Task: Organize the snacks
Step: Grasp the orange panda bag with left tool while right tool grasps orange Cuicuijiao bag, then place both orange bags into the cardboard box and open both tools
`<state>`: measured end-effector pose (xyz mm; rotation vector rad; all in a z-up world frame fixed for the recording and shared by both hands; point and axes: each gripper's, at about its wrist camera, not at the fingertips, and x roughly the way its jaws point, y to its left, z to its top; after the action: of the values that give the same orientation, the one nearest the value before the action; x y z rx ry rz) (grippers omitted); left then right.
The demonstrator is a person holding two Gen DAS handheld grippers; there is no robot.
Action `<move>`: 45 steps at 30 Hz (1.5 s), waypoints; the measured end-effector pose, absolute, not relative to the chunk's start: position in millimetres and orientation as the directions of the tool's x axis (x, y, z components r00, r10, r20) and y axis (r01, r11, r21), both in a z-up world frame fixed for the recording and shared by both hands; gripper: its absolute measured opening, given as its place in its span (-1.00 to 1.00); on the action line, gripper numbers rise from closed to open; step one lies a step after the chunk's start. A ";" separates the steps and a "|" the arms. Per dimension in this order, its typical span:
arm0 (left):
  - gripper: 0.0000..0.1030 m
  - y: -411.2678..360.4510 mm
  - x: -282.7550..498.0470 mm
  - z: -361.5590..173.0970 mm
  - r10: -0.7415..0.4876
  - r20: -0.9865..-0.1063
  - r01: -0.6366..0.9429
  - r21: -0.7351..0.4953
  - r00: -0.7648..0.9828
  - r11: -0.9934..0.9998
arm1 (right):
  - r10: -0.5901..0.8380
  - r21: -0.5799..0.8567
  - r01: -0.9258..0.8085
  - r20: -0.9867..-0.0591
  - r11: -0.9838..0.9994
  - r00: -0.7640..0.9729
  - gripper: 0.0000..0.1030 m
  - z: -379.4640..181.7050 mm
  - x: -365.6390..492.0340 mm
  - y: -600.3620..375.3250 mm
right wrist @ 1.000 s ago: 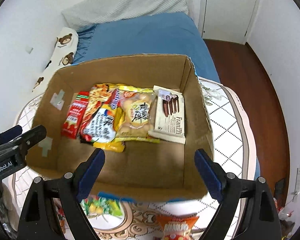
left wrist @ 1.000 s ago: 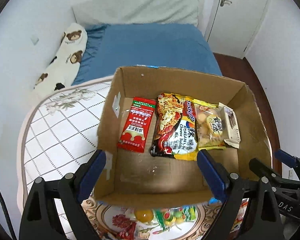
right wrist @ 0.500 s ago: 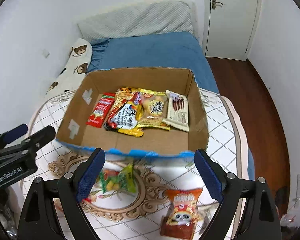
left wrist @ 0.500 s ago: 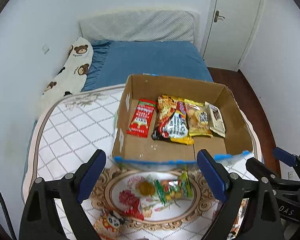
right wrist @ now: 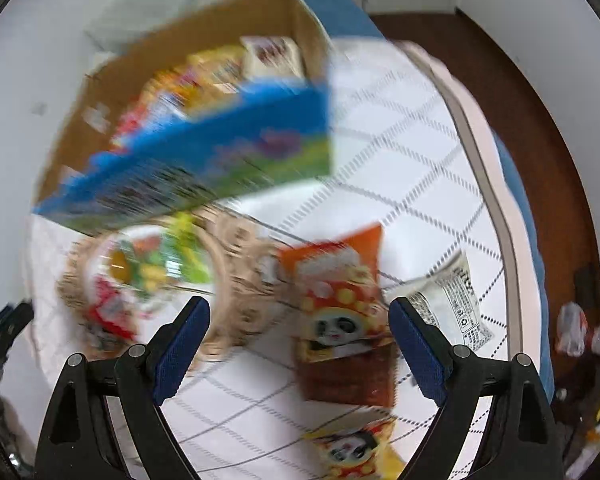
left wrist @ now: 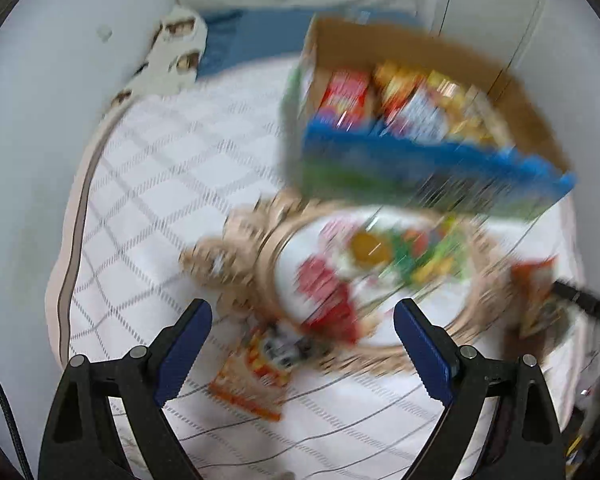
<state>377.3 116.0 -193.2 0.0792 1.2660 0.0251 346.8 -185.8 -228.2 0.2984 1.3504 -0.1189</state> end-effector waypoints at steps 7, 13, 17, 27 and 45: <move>0.81 138.0 373.9 -257.7 0.077 -0.990 0.065 0.084 0.115 0.994 | 0.077 0.109 0.241 -0.987 0.964 0.139 0.59 -277.9 364.1 -177.2; 0.81 136.1 366.0 -289.3 0.055 -0.998 0.148 0.052 -0.013 0.988 | 0.102 0.119 0.174 -0.990 0.978 0.102 0.15 -288.1 359.5 -149.8; 0.73 140.5 364.1 -306.9 0.013 -0.999 0.108 0.007 -0.051 0.994 | 0.130 0.137 0.107 -0.989 0.985 0.067 0.14 -292.1 347.6 -125.5; 0.71 127.6 352.7 -320.2 -0.145 -0.984 0.000 -0.146 -0.106 0.989 | 0.145 0.145 -0.021 -0.989 0.989 -0.023 0.22 -305.0 323.2 -77.8; 0.07 114.0 298.8 -265.7 -0.238 -0.971 -0.030 -0.238 0.006 0.971 | 0.257 0.260 0.008 -0.961 0.966 0.101 0.00 -264.8 290.4 -84.3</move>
<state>298.9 114.0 -265.6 -0.2132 1.5603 -0.1646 290.4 -84.3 -264.8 0.2195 1.4615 0.1861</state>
